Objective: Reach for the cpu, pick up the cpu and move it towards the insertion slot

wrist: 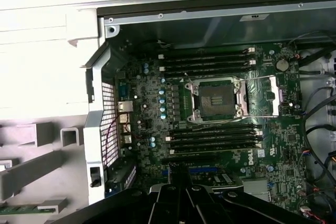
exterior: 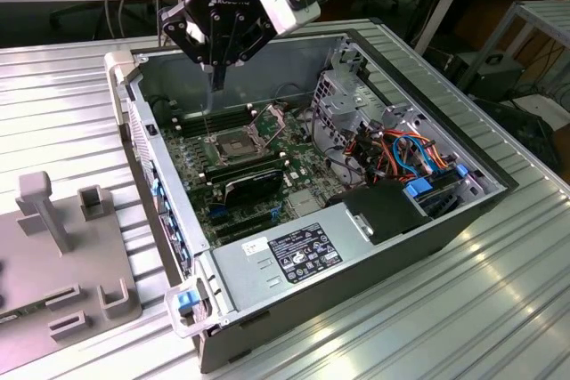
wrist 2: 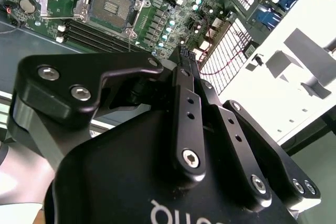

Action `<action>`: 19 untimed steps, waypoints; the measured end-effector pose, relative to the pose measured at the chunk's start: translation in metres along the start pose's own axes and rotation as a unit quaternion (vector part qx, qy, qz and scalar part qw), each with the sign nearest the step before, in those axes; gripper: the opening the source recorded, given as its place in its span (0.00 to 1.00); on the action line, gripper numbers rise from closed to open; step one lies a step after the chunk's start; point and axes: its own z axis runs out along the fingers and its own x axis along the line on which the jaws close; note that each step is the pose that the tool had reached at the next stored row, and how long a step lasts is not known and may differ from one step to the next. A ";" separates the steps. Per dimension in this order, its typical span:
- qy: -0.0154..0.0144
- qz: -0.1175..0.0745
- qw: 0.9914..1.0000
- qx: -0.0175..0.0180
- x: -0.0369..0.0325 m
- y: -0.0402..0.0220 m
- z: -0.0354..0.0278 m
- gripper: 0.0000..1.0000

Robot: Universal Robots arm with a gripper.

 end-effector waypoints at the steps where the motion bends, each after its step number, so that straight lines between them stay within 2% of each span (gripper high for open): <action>1: 0.000 0.000 1.000 0.000 0.0001 -0.0001 0.0000 0.11; 19: 0.004 0.000 1.000 0.000 0.0012 -0.0001 0.0006 0.11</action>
